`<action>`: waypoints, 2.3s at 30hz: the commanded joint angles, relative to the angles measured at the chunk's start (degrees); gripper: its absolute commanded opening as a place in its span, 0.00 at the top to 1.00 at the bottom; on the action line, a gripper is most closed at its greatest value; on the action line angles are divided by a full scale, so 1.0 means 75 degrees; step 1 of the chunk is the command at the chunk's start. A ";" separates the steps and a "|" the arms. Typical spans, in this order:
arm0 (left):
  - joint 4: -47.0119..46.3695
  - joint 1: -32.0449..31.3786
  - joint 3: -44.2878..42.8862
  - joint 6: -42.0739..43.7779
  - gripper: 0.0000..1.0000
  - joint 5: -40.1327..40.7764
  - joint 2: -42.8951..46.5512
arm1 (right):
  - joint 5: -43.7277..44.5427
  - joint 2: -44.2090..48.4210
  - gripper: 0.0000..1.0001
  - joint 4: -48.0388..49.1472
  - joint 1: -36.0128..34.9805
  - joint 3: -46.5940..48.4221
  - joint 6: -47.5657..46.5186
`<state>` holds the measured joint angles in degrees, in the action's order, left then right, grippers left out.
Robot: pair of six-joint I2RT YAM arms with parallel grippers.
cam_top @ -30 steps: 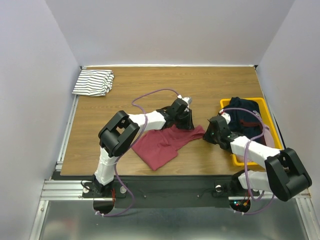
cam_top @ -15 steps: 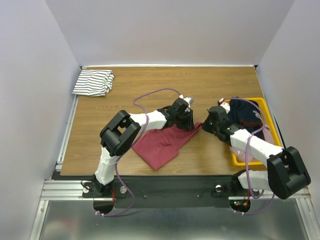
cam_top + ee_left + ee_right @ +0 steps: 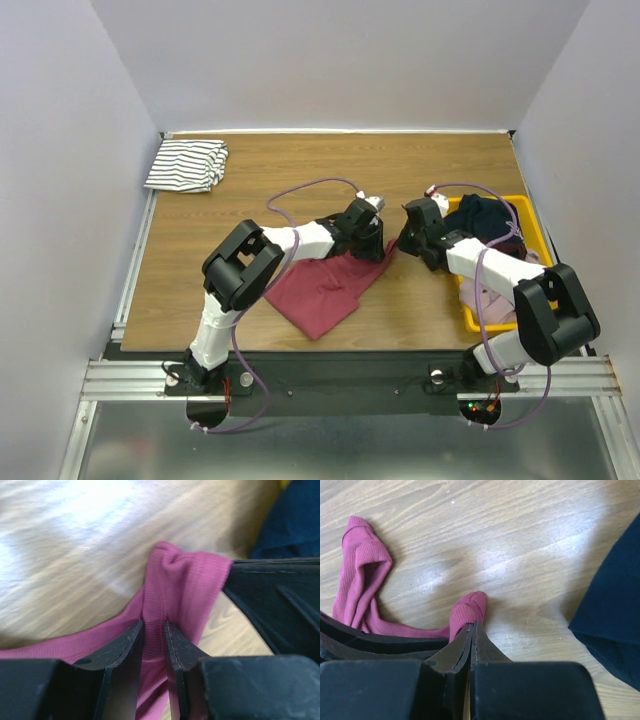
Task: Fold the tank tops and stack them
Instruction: Fold the tank top
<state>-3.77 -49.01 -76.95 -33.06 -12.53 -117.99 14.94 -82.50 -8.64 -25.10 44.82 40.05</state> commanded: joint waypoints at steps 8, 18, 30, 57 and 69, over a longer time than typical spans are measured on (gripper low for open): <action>0.0491 0.0254 0.0181 -0.0291 0.66 0.1975 0.1493 | 0.0258 -0.0308 1.00 -0.0031 0.0007 0.0657 -0.0126; 0.0562 0.0266 0.0544 -0.0034 0.71 0.2141 0.2115 | 0.0176 -0.1105 1.00 -0.0125 0.0007 0.1348 -0.0126; -0.0669 0.0043 0.1716 -0.0151 0.72 0.1718 0.2409 | 0.0082 -0.2031 1.00 -0.0300 -0.0004 0.2379 0.0003; -0.1078 -0.0402 0.0861 0.1138 0.51 0.2844 0.1412 | -0.0164 -0.2442 1.00 -0.0511 0.0007 0.2954 0.0308; -0.1267 -0.0414 0.0592 0.1326 0.54 0.2726 0.0932 | -0.0222 -0.2441 1.00 -0.0605 0.0007 0.3083 0.0366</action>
<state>-11.33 -51.70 -70.00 -24.58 6.76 -111.28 13.23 -100.92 -13.32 -25.10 65.23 42.06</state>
